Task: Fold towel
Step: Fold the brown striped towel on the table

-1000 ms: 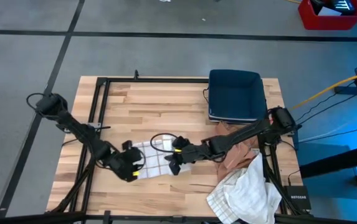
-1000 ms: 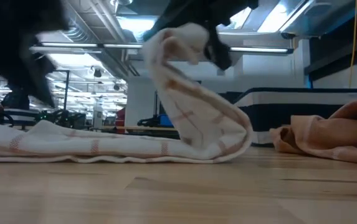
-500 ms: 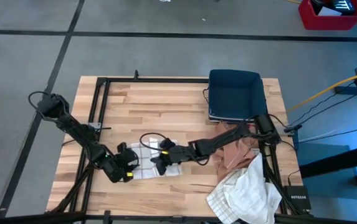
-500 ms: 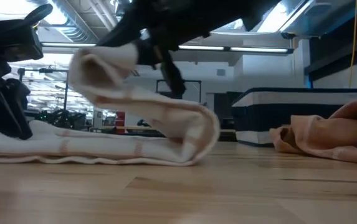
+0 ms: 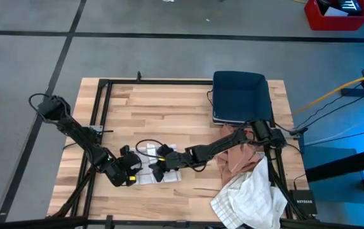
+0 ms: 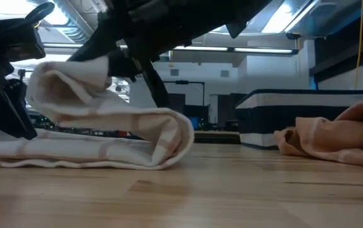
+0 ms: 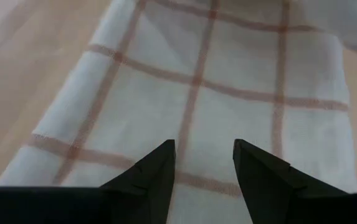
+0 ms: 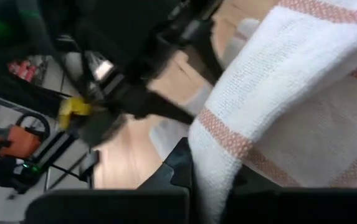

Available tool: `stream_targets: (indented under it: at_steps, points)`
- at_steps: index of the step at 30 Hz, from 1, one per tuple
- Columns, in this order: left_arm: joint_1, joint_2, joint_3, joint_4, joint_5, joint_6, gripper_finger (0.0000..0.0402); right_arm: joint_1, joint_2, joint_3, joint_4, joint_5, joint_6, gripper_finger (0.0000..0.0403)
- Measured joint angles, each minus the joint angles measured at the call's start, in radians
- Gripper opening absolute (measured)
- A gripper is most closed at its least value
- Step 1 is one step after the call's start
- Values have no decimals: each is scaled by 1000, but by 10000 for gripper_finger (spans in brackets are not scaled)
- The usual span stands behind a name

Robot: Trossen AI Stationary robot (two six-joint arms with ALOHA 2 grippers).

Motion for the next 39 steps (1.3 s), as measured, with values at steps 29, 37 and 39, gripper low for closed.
stream_targets:
  at_steps: [29, 37, 39]
  points:
    - [82, 150, -6, 197, 86, 81, 155, -8, 24, -1, 81, -8, 35, 21]
    - [55, 33, 8, 92, 113, 99, 155, -8, 24, -1, 51, 6, 37, 21]
    - [49, -24, 37, 5, 114, 80, 155, -8, 24, -1, 49, 8, 37, 21]
